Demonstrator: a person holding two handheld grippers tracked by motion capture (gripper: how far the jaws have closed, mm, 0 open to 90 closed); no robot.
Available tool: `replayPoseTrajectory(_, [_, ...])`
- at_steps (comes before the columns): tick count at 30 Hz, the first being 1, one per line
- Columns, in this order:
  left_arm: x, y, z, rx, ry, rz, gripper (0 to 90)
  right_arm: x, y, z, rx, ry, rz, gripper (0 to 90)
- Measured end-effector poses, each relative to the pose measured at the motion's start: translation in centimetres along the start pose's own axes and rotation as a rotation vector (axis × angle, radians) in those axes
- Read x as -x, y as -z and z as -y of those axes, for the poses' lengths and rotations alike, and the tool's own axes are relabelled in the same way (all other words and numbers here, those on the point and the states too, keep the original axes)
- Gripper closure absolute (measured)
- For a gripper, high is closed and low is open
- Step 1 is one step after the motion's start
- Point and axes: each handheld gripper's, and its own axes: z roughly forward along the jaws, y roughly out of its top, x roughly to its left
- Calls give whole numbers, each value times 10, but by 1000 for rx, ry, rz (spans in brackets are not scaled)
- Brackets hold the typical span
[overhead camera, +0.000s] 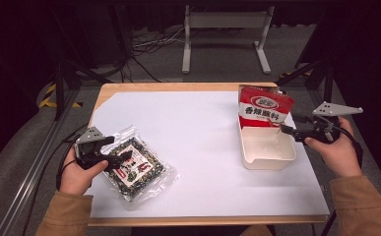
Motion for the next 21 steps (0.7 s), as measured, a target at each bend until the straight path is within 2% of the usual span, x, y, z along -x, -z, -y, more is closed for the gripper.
replayPoseTrajectory(3, [-4,2,1,-15,4,-13,117,-19,4,-3,25,21,-37,351])
replayPoseTrajectory(5, [-6,4,2,-19,-5,-29,126,-23,4,-4,32,23,-45,349])
replayPoseTrajectory(8, [-7,5,2,-36,-33,-25,135,-38,1,-4,28,60,-60,349])
replayPoseTrajectory(11, [-8,5,2,-33,-39,-12,135,-45,0,-4,43,56,-83,349])
replayPoseTrajectory(16, [-9,6,3,-24,-25,-2,120,-63,-2,-4,72,65,-140,349])
replayPoseTrajectory(20, [-14,9,4,0,5,-39,46,-75,-2,-2,89,67,-167,347])
replayPoseTrajectory(21, [-15,10,4,5,24,-46,44,-78,-2,-1,95,66,-174,347])
